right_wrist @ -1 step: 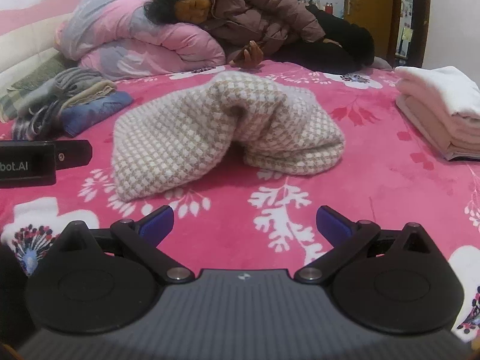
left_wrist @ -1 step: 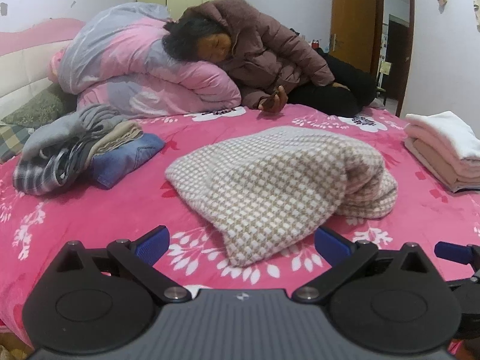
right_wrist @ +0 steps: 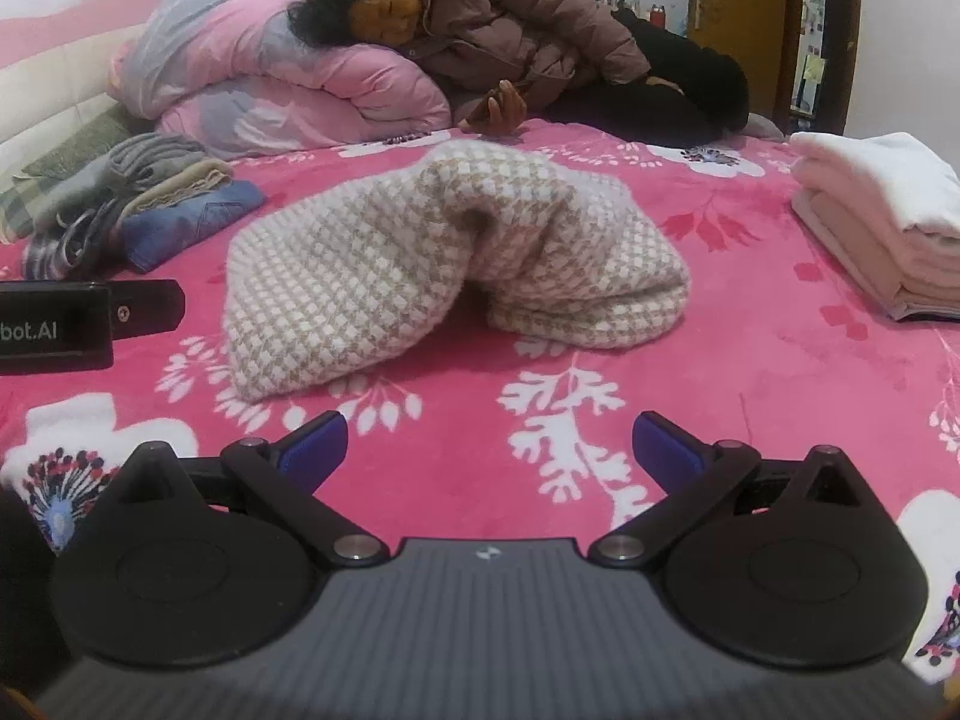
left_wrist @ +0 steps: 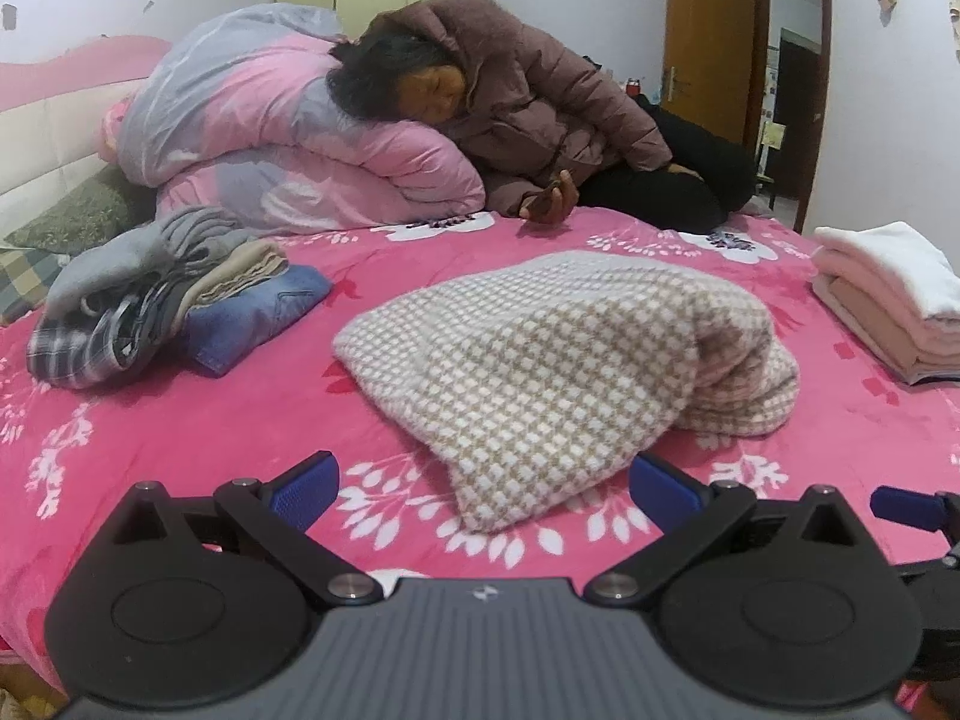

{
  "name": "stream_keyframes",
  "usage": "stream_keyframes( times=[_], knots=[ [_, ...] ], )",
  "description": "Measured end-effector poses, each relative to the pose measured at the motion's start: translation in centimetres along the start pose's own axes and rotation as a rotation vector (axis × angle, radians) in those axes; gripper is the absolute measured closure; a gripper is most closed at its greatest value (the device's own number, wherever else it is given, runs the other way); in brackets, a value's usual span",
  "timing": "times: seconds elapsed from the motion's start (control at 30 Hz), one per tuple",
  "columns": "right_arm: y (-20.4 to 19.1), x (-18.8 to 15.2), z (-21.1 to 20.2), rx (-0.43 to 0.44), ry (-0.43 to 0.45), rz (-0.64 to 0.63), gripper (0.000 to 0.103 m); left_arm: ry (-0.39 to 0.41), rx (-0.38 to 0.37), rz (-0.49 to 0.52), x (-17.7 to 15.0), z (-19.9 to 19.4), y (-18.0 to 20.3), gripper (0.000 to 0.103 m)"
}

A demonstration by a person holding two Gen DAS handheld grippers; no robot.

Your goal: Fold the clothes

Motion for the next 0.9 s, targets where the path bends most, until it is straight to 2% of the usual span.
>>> stream_keyframes(
  times=[0.1,0.3,0.47,0.73,0.9],
  knots=[
    [-0.1,0.1,0.2,0.013,-0.015,0.025,0.001,0.003,0.005,0.002,-0.4,0.2,-0.2,0.0],
    [0.2,-0.6,0.8,-0.015,-0.038,0.066,0.001,0.008,0.015,0.006,-1.2,0.6,-0.5,0.0],
    [0.7,-0.7,0.9,-0.034,-0.051,0.093,0.001,-0.025,-0.007,-0.042,-1.7,0.9,-0.8,0.0],
    [0.7,-0.9,0.9,-0.072,-0.063,0.086,0.001,-0.1,0.033,-0.095,-2.4,1.3,-1.0,0.0],
    [0.5,-1.0,0.7,-0.076,-0.065,0.089,0.001,-0.063,0.083,-0.06,-2.6,0.8,-0.6,0.0]
  ],
)
Point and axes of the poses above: each gripper's, at about its wrist camera, not at the fingertips, and z roughly the way its jaws point, y to its right, x to its top, the point moved 4 cm from there along z, roughly the way its jaws point, and after that the axes turned 3 degrees about x, right-handed, at the moved point
